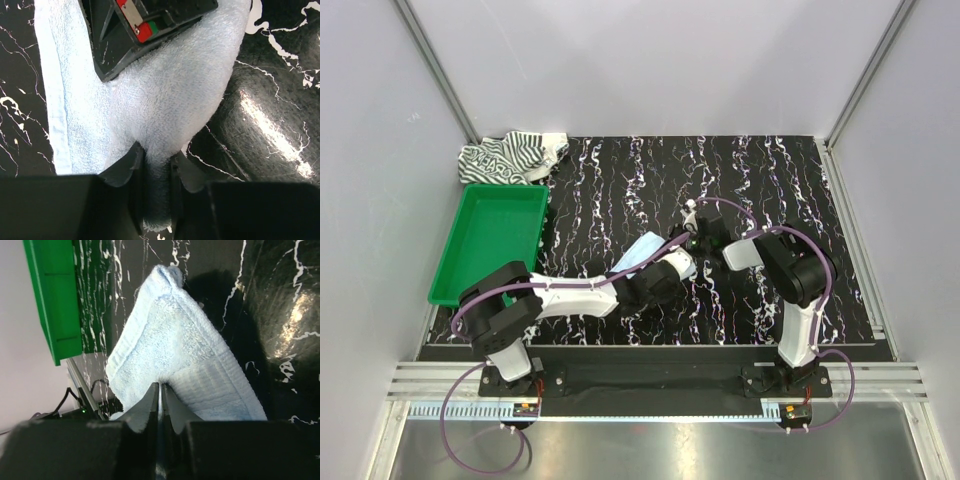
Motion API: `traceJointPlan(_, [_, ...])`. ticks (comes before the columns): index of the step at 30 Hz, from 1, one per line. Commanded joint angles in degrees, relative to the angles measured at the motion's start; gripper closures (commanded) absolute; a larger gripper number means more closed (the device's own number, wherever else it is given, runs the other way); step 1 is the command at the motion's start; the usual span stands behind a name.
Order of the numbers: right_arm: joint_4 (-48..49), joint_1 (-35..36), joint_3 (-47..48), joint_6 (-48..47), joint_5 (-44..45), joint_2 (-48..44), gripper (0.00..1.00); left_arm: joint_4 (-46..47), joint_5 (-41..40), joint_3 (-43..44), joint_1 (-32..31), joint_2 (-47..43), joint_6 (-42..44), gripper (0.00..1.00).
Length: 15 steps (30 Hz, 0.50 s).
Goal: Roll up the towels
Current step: Roll the towel
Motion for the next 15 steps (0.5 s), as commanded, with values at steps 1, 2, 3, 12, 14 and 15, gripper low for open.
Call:
traceJointPlan(1, [-9.0,0.6,2.9,-5.5,3.5,-2.0,0.86,-1.4,4.1,-1.8,0.5,1.4,-2.7,0.83])
traceJointPlan(2, [-11.4,0.0,3.7,-6.3,4.7,-3.8,0.8,-1.7,4.3,-1.7,0.5,1.5,-3.1,0.84])
traceJointPlan(3, [-16.4,-0.1,5.4,-6.8,7.1,-4.9,0.71,-2.0,4.7,-1.8,0.5,1.4,-3.4,0.85])
traceJointPlan(12, [-51.0,-10.3,18.8,-6.3,27.9,-18.6,0.24,-2.3,8.4,-2.7,0.5,-0.1,-8.8,0.87])
traceJointPlan(14, [-55.0,-11.0,20.5,-6.8,30.8,-21.5,0.24,-2.2,10.7,-2.4,0.5,-0.4,-10.8,0.89])
traceJointPlan(15, [-57.9,-11.3,21.4,-7.3,33.1,-22.6,0.24,-1.8,11.8,-2.2,0.5,-0.6,-11.6,0.89])
